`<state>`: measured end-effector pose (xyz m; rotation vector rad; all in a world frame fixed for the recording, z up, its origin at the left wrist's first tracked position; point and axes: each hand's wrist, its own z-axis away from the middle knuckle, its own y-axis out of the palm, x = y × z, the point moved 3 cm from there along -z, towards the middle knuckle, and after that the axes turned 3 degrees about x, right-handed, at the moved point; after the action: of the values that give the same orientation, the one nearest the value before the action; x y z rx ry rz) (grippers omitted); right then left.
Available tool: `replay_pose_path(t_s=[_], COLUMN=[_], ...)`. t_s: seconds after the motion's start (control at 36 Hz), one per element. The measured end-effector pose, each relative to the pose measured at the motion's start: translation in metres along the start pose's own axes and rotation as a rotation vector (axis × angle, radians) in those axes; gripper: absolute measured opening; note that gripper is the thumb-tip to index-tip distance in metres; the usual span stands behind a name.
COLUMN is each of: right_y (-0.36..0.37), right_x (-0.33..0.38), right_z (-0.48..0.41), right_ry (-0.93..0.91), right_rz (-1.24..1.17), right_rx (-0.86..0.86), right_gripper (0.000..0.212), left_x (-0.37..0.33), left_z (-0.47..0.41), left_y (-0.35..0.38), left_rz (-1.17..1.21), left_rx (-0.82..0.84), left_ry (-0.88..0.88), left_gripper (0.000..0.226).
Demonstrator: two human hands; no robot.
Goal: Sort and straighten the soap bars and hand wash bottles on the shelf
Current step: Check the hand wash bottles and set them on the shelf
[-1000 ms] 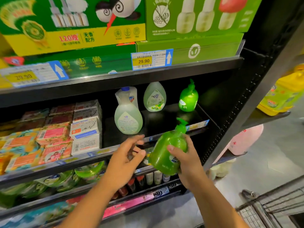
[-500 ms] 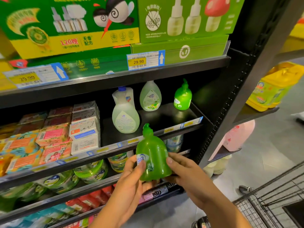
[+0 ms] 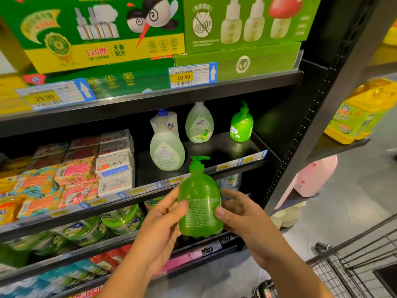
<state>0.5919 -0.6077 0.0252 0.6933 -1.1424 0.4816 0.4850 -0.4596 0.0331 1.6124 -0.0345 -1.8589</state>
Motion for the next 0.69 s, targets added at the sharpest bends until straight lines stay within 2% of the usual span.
replay_pose_path(t_s=[0.06, 0.11, 0.22, 0.28, 0.36, 0.53, 0.58, 0.69], right_y=[0.004, 0.007, 0.002, -0.002, -0.007, -0.018, -0.025, -0.031], right_x=[0.004, 0.008, 0.014, 0.015, 0.016, 0.040, 0.046, 0.056], right_z=[0.001, -0.001, -0.002, -0.003, -0.004, -0.007, -0.007, 0.001], right_ry=[-0.015, -0.057, -0.079, -0.079, -0.143, -0.375, -0.463, -0.694], right_rz=[-0.022, 0.002, -0.057, -0.041, 0.016, 0.221, 0.333, 0.467], right_rx=[0.035, -0.004, -0.043, 0.003, 0.071, 0.146, 0.147, 0.182], right_gripper=[0.056, 0.058, 0.054, 0.050, 0.050, 0.061, 0.067, 0.059], left_x=[-0.001, -0.001, -0.002, -0.001, -0.002, -0.015, -0.018, -0.031], left_z=[-0.002, -0.002, 0.004, 0.005, 0.005, -0.006, -0.006, -0.002], left_y=[-0.003, -0.001, 0.012, 0.013, 0.010, 0.007, 0.005, 0.005], left_rz=[-0.013, -0.049, -0.114, -0.098, -0.094, -0.230, -0.306, -0.628], left_rx=[-0.077, -0.102, 0.037, 0.077, 0.136, 0.104, 0.122, 0.210], left_ry=[0.018, 0.032, 0.021, 0.041, 0.089, 0.241, 0.296, 0.450], left_gripper=[0.053, 0.051, 0.046, 0.055, 0.084, 0.104, 0.102, 0.086])
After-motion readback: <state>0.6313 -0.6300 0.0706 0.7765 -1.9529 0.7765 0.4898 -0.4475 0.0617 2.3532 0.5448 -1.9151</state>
